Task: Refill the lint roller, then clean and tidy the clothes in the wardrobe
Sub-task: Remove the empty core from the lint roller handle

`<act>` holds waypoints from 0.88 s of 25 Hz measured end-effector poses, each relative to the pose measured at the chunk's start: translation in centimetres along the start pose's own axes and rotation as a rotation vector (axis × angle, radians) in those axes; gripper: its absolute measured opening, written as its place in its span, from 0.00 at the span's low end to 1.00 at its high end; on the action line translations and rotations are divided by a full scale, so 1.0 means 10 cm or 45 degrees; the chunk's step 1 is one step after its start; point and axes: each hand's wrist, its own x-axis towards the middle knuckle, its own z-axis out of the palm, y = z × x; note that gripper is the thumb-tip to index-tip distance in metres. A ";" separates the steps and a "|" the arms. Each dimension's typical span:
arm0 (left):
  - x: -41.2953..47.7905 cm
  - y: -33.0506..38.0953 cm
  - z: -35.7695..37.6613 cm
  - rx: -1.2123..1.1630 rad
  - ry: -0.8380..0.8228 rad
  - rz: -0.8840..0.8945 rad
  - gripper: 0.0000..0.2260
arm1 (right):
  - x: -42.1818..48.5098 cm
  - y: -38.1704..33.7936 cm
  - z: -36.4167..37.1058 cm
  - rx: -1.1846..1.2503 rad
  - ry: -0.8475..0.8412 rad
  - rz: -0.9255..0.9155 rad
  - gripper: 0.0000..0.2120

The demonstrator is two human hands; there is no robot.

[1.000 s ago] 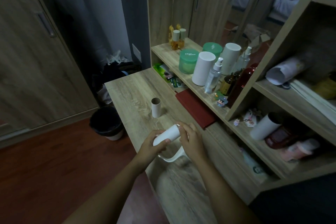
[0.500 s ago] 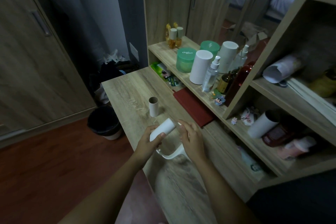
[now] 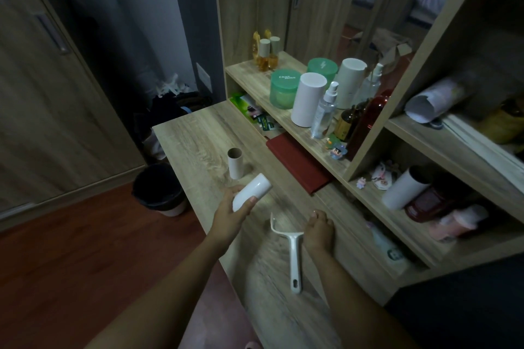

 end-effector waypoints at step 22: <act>-0.11 0.02 -0.02 0.102 -0.027 0.079 0.18 | 0.05 -0.07 -0.07 -0.322 0.108 -0.377 0.16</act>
